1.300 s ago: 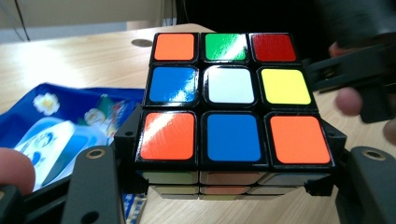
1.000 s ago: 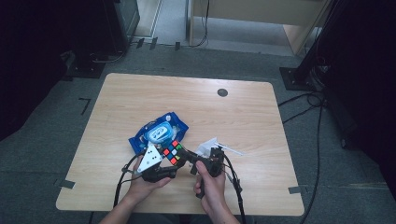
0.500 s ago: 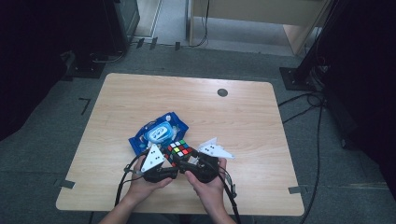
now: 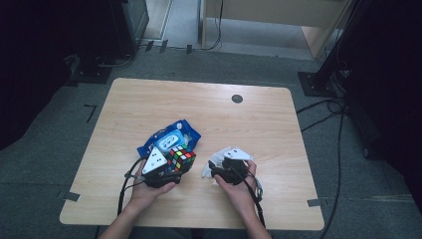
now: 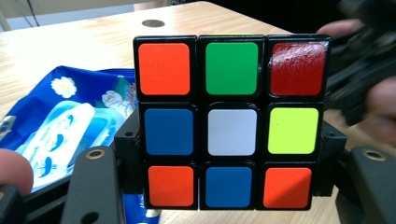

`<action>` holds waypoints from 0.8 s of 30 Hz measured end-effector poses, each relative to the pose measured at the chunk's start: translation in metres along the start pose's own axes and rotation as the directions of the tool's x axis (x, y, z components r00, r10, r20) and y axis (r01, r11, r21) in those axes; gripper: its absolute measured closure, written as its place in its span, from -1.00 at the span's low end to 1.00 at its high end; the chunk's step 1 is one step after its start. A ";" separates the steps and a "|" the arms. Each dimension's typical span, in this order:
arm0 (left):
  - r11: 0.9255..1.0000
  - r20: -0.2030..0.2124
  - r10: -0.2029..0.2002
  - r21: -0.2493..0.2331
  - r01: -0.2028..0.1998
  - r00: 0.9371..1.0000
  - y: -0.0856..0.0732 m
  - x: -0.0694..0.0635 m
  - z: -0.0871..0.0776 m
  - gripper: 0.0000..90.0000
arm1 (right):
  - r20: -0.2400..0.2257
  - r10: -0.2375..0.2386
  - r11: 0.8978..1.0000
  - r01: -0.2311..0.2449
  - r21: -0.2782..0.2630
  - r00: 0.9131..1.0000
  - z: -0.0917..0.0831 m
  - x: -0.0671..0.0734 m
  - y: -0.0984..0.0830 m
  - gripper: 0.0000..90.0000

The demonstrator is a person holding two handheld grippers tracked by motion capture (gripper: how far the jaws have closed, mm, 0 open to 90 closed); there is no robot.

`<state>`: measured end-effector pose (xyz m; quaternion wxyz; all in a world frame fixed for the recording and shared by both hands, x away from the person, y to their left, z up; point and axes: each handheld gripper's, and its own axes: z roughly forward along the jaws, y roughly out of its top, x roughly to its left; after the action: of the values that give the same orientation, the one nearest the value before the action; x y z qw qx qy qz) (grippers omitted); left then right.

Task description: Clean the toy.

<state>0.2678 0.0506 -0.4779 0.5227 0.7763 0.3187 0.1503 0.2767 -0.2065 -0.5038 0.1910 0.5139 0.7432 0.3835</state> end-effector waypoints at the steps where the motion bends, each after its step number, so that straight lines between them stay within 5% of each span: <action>1: 1.000 0.003 0.001 0.001 -0.001 1.000 0.000 -0.001 0.000 -0.25 | 0.025 -0.018 1.000 0.018 0.018 1.000 0.005 0.000 -0.003 -0.24; 3: 1.000 0.005 0.006 0.004 -0.006 1.000 -0.001 -0.001 0.001 -0.25 | 0.066 -0.060 0.997 0.056 0.050 0.996 0.013 0.001 -0.008 -0.26; 6: 1.000 0.012 0.006 0.010 -0.006 1.000 -0.001 -0.001 0.001 -0.25 | 0.064 -0.041 0.998 0.039 0.043 0.997 0.014 -0.001 -0.008 -0.17; 12: 1.000 0.034 0.028 0.010 -0.029 0.999 -0.001 -0.006 0.001 -0.25 | 0.078 0.025 1.000 -0.026 0.006 0.997 0.008 -0.016 -0.012 0.69; 15: 0.999 0.041 0.043 0.012 -0.044 0.998 -0.001 -0.009 0.002 -0.25 | 0.041 0.080 0.997 -0.080 0.002 0.996 0.004 -0.025 -0.013 0.90; 18: 0.998 0.056 0.053 0.016 -0.054 0.997 -0.002 -0.011 0.004 -0.25 | -0.059 0.112 0.990 -0.117 -0.079 0.992 -0.009 -0.023 -0.008 0.93; 21: 0.997 0.075 0.077 0.020 -0.079 0.994 -0.003 -0.014 0.005 -0.25 | -0.160 0.080 0.978 -0.109 -0.179 0.984 -0.027 -0.010 0.005 0.94; 24: 0.994 0.099 0.102 0.025 -0.105 0.990 -0.004 -0.019 0.008 -0.25 | -0.253 0.017 0.964 -0.083 -0.253 0.967 -0.042 0.009 0.018 0.94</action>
<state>0.2563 0.0335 -0.4825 0.5175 0.8058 0.2545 0.1345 0.2557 -0.2107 -0.4621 0.1525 0.4509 0.6908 0.5443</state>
